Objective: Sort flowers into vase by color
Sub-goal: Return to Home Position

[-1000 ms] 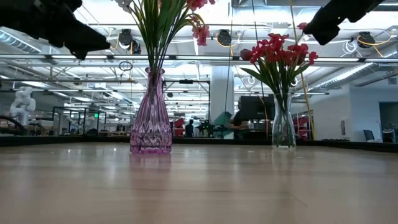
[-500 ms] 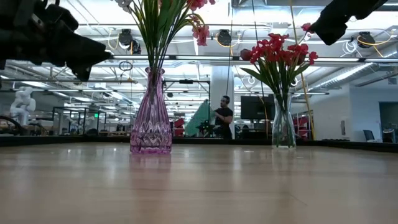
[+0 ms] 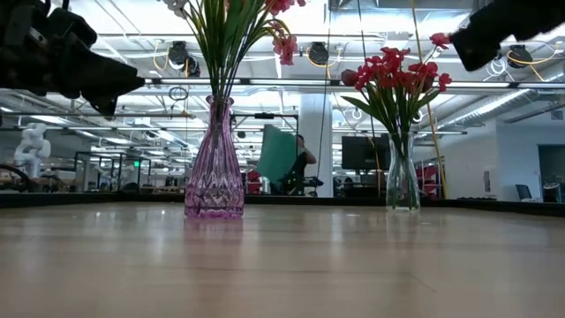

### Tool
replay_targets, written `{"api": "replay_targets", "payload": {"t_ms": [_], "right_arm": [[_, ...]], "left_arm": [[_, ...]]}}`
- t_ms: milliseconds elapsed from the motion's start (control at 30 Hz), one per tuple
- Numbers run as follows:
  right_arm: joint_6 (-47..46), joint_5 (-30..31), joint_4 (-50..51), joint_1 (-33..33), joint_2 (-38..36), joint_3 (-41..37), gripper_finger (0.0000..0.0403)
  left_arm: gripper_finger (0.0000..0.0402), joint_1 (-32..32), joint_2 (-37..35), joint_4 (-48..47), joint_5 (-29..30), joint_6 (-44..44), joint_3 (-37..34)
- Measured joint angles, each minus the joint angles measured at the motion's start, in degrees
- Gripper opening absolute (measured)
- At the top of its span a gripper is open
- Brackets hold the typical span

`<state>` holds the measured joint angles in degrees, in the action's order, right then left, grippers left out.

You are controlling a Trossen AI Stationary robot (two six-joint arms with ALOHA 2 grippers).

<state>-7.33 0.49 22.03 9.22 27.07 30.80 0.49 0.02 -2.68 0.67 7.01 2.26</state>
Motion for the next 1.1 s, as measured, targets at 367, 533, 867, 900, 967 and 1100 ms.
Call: {"api": "replay_targets", "payload": {"t_ms": [367,533,867,900,967,1100], "right_arm": [[-6.9,2.2,-10.2,-1.0,-16.1,-21.2,0.0164],[-4.7,5.9,-9.9,-1.0,-24.2,-24.5,0.0164],[1.8,6.6,-15.6,-1.4,-27.0,-27.1,0.0164],[2.6,6.6,-16.8,-1.4,-27.0,-27.5,0.0164],[3.6,6.7,-18.0,-1.4,-26.9,-27.7,0.0164],[2.3,6.7,-18.0,-1.4,-26.9,-27.7,0.0164]], "left_arm": [[0.0125,0.0,0.3,-1.1,-0.2,0.0,0.0],[0.0125,0.0,0.3,-1.2,-0.2,0.0,0.0],[0.0125,0.0,0.3,-1.1,-0.6,0.0,0.0],[0.0125,0.0,0.3,-1.1,-0.6,0.0,0.0],[0.0125,0.0,0.3,-1.1,-0.6,0.0,0.0],[0.0125,0.0,0.3,-1.0,-0.5,0.0,0.0]]}}
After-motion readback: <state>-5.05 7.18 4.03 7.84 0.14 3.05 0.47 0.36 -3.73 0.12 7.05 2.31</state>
